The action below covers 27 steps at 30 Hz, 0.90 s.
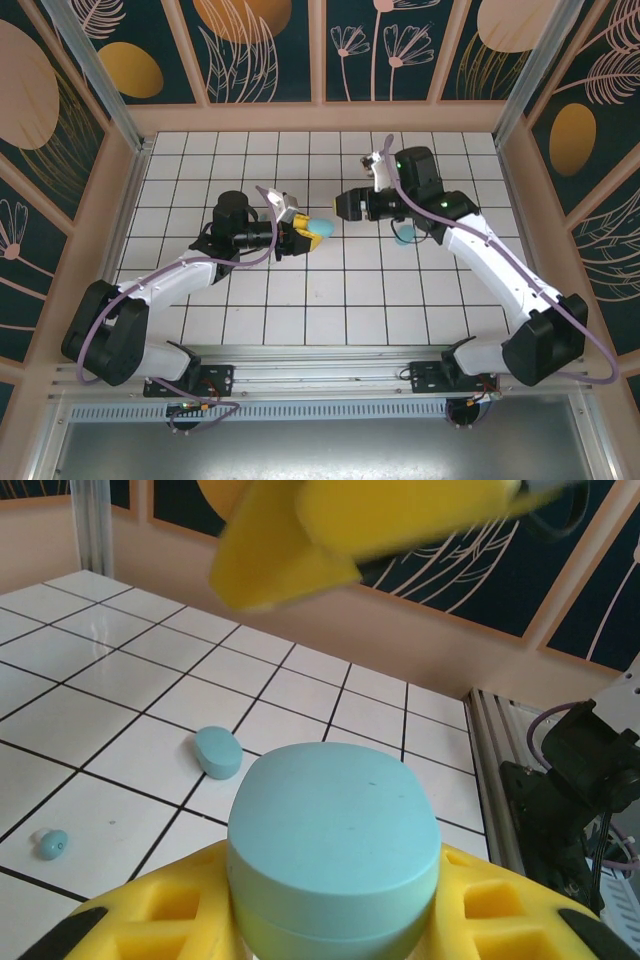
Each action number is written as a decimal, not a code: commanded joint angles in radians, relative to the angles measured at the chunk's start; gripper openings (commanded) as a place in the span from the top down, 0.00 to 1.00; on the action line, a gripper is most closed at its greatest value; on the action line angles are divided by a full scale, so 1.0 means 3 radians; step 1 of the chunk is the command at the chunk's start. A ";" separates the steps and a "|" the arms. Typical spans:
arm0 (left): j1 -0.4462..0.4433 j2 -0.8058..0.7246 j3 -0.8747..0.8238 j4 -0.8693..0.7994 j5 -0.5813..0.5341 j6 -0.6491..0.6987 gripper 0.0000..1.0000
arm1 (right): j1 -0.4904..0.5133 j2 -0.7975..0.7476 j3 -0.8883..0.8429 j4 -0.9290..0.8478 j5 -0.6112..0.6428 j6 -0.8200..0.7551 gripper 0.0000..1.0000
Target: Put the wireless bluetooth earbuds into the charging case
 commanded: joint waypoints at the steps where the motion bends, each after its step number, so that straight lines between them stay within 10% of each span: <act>1: 0.0014 -0.0095 0.0051 -0.0015 0.0027 0.0129 0.98 | -0.0040 -0.0129 -0.0417 0.0155 0.0335 -0.0103 0.29; 7: 0.0015 -0.0224 0.0008 -0.0305 -0.0137 0.0341 0.99 | -0.0241 0.0383 -0.0306 -0.0032 0.1033 0.0163 0.39; 12: 0.0011 -0.0336 -0.0091 -0.0330 -0.0309 0.0421 0.99 | -0.0334 0.0898 0.0007 -0.0084 0.0821 0.0409 0.56; 21: 0.0012 -0.0366 -0.0053 -0.0504 -0.0467 0.0750 1.00 | -0.0192 0.0608 -0.0552 0.0431 0.1157 0.0293 0.46; 27: 0.0014 -0.0486 -0.0101 -0.0546 -0.0781 0.0988 1.00 | -0.0115 0.0414 -0.0532 0.0641 0.0845 0.0195 0.61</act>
